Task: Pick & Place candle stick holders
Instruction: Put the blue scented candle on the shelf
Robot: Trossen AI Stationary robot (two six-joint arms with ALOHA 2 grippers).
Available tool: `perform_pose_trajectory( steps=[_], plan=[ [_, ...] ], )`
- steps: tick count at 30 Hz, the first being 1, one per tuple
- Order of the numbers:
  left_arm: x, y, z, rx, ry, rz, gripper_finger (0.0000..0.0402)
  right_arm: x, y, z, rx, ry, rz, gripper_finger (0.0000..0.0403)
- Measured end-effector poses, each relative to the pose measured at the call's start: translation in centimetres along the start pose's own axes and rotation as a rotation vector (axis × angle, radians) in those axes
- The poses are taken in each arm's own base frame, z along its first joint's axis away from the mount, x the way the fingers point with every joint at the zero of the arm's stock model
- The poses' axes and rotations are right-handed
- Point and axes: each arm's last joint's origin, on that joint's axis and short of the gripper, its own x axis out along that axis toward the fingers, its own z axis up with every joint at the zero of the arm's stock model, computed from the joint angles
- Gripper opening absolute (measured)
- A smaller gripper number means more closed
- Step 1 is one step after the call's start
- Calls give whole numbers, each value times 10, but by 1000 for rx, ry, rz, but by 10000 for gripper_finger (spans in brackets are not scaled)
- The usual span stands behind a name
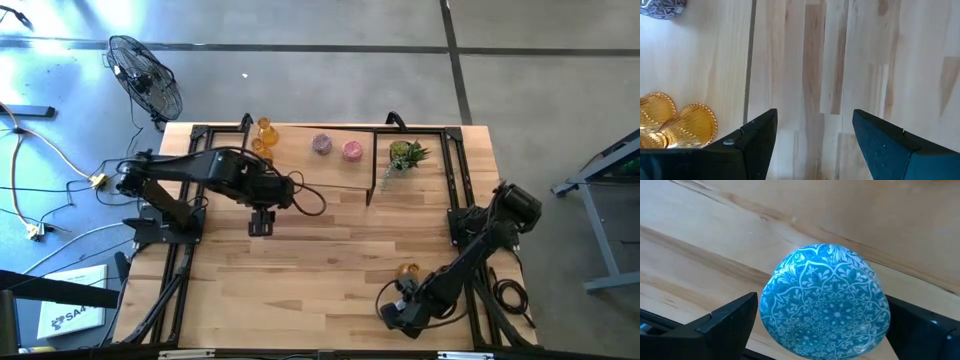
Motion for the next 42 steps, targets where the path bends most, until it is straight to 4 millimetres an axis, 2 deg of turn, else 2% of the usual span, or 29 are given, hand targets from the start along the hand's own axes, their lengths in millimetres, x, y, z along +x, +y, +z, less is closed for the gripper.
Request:
perform_pose_trajectory(
  steps=[3, 12, 16, 22, 30, 35, 42],
  plan=[
    [7, -1, 0, 22, 11, 32, 252, -2, 3, -1, -3, -11, 6, 388],
    [7, 0, 0, 22, 5, 72, 252, -3, 3, 0, 23, 6, -21, 381],
    [7, 0, 0, 22, 4, 72, 252, -3, 3, 2, 18, 19, -35, 354],
    [7, 0, 1, 18, -8, 71, 252, -3, 3, 3, -19, 19, -41, 282],
    [7, 0, 1, 18, -9, 71, 252, -8, 12, 0, -112, -40, 21, 282],
    [7, 0, 1, 2, -7, 55, 252, -32, 30, -8, -179, -100, 44, 282],
    [6, -3, 0, -66, 4, -2, 252, -91, 52, -18, -292, -258, -4, 282]
  ],
)
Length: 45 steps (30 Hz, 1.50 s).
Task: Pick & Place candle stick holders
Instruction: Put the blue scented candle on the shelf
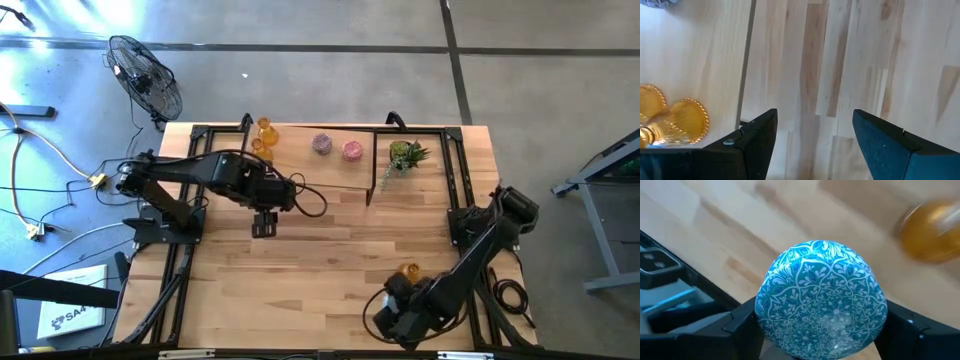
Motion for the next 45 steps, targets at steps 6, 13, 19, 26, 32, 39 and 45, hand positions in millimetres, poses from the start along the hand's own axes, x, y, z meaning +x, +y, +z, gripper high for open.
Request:
perform_pose_trajectory(
  steps=[6, 13, 19, 26, 32, 39, 45],
  plan=[
    [-5, -16, -8, -15, 17, 18, 252, -64, 3, 24, -121, -156, -99, 282],
    [-16, -49, -22, -22, -22, 76, 252, -114, 8, 59, -279, -320, -64, 281],
    [-28, -83, -40, -47, -78, 56, 252, -137, 10, 112, -382, -435, -77, 281],
    [-46, -119, -68, -138, -258, 104, 252, -134, 2, 174, -406, -372, -128, 281],
    [-55, -144, -87, -211, -397, 114, 252, -130, -16, 224, -371, -323, -176, 280],
    [-37, -180, -94, -221, -434, 152, 252, -127, -46, 288, -284, -308, -182, 280],
    [-7, -208, -91, -182, -386, 224, 252, -112, -58, 327, -284, -281, -106, 280]
  ],
)
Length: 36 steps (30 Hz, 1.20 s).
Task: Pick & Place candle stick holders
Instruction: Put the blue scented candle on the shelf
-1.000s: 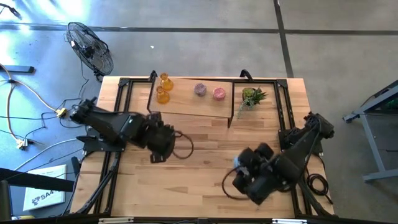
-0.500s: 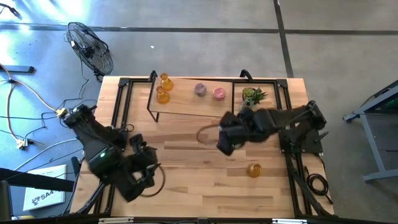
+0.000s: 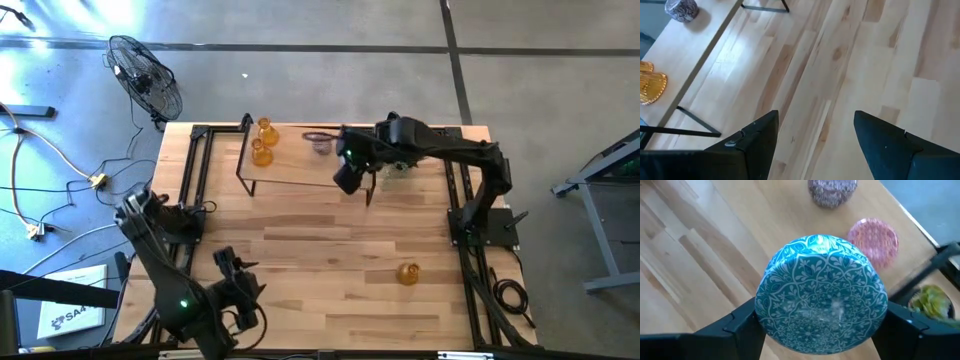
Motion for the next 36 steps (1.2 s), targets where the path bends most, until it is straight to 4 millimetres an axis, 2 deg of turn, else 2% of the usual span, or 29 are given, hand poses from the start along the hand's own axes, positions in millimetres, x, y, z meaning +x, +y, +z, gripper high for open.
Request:
perform_pose_trajectory(
  steps=[8, 12, 21, 28, 36],
  plan=[
    [18, -22, -10, 22, -20, 68, 252, 55, -6, 11, -25, 115, 13, 273],
    [22, -27, -13, -15, -12, 76, 252, 71, -5, 14, -39, 150, 25, 268],
    [23, -29, -14, -38, -8, 76, 252, 83, -3, 16, -31, 178, 43, 267],
    [23, -29, -14, -32, -13, 78, 252, 84, -3, 17, 39, 159, 13, 302],
    [23, -29, -14, 13, -12, 78, 252, 84, -3, 19, 34, 140, 13, 309]
  ],
)
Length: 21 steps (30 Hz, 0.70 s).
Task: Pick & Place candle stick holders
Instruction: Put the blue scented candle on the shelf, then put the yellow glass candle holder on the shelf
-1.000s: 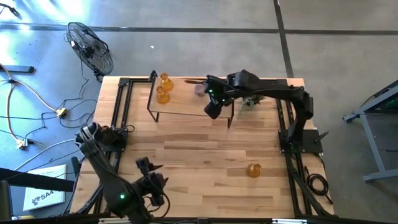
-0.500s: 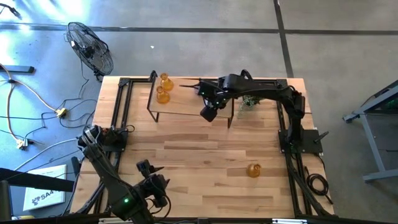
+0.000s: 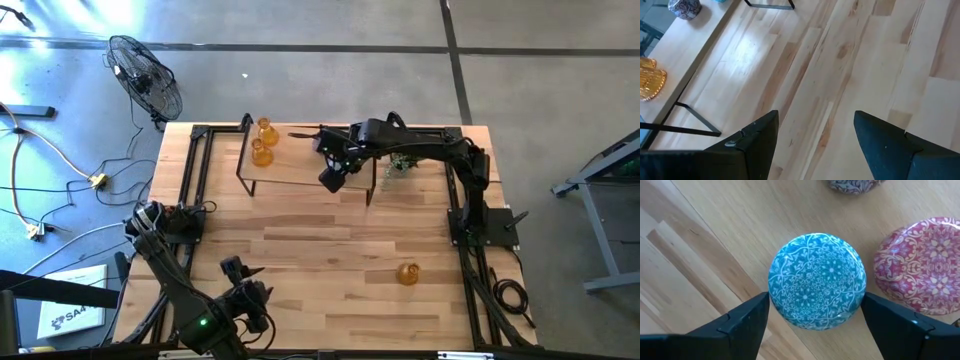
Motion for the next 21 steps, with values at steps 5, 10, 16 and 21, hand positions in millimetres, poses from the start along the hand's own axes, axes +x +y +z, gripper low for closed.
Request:
perform_pose_trajectory(
  steps=[5, 10, 16, 21],
  plan=[
    [0, 0, 0, 11, 0, 3, 252, -5, 3, 3, -62, -41, -2, 310],
    [0, 0, 0, 29, -4, 4, 252, -21, 7, 7, -80, -118, -21, 311],
    [0, 0, 0, 28, -3, 4, 252, -53, 20, 6, -109, -189, 17, 311],
    [0, 0, 0, 5, -3, 3, 252, -91, 43, -19, -227, -198, 16, 311]
  ],
)
